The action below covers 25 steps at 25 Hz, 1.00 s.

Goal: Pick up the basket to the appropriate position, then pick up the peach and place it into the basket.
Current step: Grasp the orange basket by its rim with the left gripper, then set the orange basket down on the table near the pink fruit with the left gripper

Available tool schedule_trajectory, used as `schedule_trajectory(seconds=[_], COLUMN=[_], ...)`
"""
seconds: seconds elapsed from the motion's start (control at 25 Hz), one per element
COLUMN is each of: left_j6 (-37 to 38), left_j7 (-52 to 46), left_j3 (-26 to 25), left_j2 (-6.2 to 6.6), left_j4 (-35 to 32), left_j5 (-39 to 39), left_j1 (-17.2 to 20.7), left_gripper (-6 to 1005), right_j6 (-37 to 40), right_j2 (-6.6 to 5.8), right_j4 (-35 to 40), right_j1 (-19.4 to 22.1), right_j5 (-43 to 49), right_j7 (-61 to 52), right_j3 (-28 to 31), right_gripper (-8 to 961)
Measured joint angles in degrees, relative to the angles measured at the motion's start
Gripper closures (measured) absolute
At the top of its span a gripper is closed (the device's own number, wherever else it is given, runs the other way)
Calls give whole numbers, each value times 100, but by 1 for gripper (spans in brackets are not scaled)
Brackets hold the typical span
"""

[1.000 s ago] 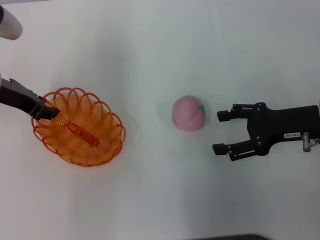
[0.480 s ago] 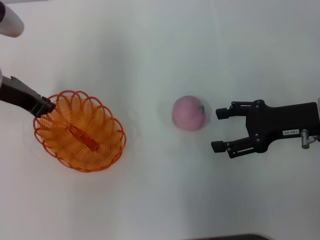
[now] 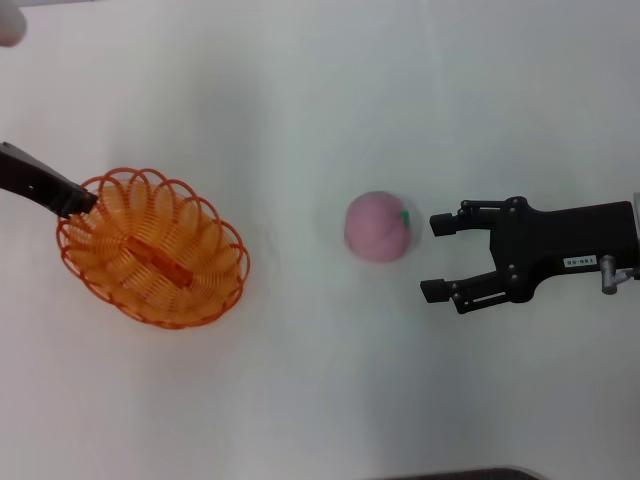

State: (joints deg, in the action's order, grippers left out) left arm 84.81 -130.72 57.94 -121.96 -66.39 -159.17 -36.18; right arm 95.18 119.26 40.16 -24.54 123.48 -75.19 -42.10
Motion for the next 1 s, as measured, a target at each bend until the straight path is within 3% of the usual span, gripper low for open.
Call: schedule_trajectory(seconds=[0.2,0.44,0.64,0.8,1.0], left_j6=[373,1047,1279,1466,1515], left_j7=[-388,-598,-934,-991,-1108], left_j3=[-254,-1127,-1540,-1811,-2061], left_j2=[144,163,216,197,84], left_j4=[28,31,31,37,50], left_j5=[29,42,157,341,604], left_j1=[-169,-419,-411,-364,-152], left_gripper=[914,949,953,956,958], right_j6=[0,22,34,42,45], right_j2=[0,0,0,0,0], right_j4=[0,0,0,0,0], right_j1=[-29,-63,-112,-157,-165], right_j5=[0,0,0,0,0], right_j7=[-100,-143,-185,-199,-204], right_j3=[0,0,0,0,0], right_gripper=[-2,-2,-2,-2,-2])
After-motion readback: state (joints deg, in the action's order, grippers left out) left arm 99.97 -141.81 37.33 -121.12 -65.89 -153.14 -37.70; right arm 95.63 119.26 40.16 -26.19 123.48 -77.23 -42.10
